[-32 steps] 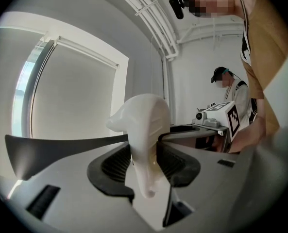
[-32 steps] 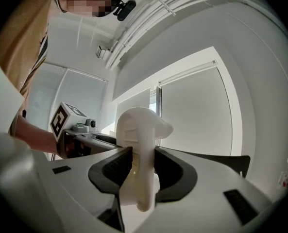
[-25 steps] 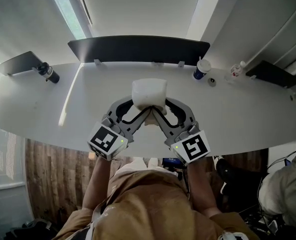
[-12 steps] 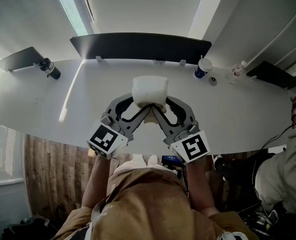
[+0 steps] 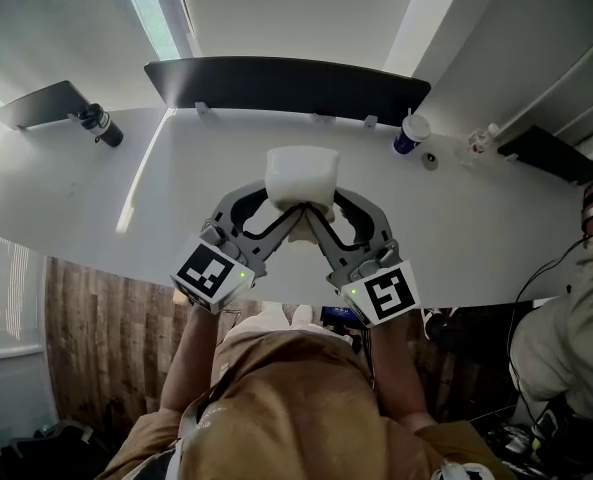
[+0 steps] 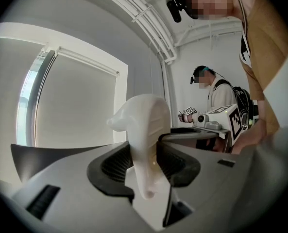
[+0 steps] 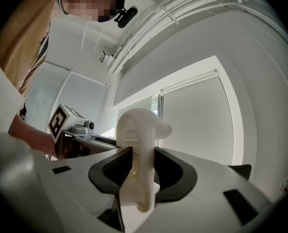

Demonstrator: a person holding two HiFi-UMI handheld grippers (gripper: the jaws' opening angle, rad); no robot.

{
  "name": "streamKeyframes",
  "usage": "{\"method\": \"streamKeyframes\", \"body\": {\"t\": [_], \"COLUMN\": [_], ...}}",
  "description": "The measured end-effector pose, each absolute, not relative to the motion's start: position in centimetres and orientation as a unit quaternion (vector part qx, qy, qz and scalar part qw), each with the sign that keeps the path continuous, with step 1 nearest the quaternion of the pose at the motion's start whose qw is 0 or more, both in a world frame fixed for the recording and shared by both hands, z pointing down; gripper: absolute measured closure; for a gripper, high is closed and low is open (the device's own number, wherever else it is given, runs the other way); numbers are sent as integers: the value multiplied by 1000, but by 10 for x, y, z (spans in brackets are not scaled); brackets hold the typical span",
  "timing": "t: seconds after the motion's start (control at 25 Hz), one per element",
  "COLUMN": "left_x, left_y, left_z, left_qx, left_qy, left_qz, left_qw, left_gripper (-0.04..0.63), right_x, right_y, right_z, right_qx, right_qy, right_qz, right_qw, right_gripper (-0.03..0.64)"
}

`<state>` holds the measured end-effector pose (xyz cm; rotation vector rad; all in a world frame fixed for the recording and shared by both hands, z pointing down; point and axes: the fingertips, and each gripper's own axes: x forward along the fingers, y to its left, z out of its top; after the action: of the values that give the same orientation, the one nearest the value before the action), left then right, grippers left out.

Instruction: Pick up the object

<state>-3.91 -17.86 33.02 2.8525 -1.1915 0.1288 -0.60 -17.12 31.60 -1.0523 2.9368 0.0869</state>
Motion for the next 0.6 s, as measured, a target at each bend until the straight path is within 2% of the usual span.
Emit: {"method": "streamKeyframes", "body": {"t": [0.6], "left_x": [-35], "left_y": [-180], "left_z": [334], "left_qx": [925], "left_qy": [-375], "left_qz": [62], "left_qw": [15], "left_gripper": [420], "right_x": [-4], "right_y": [-173], "right_z": [325], "right_qx": [-339], "right_qy": [941], "right_qz": [10], "right_qw": [10], "right_gripper": [469]}}
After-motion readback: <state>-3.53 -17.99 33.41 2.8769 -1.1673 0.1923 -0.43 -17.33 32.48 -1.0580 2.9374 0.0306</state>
